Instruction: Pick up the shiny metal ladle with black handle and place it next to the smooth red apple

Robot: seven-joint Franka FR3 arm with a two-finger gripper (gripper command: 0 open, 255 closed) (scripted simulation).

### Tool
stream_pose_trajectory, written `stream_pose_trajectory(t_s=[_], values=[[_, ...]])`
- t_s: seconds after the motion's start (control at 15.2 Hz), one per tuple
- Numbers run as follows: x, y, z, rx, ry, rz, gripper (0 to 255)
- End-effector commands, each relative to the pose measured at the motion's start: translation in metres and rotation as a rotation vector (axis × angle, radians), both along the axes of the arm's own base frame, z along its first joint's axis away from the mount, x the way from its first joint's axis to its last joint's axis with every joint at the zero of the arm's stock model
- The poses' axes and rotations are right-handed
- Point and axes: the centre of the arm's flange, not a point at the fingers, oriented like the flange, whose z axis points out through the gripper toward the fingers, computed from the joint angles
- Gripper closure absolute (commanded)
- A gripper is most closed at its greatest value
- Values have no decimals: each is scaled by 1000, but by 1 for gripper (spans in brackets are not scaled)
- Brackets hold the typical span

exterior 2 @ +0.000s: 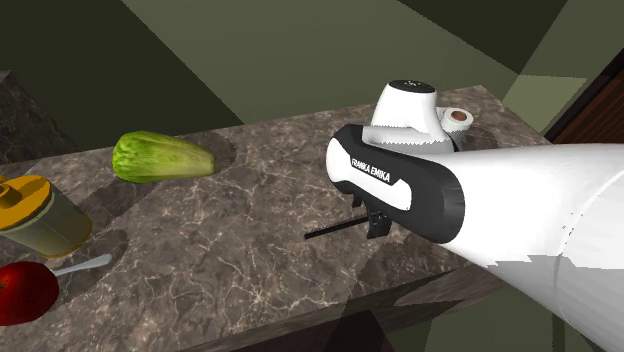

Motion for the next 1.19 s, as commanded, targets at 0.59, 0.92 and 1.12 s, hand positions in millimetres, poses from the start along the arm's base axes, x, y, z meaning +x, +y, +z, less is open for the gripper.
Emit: stream_pose_trajectory(t_s=[0.59,0.92,1.12], values=[[0,0,0,0,0,0,255],[0,0,26,0,0,0,255],[0,0,42,0,0,0,255]])
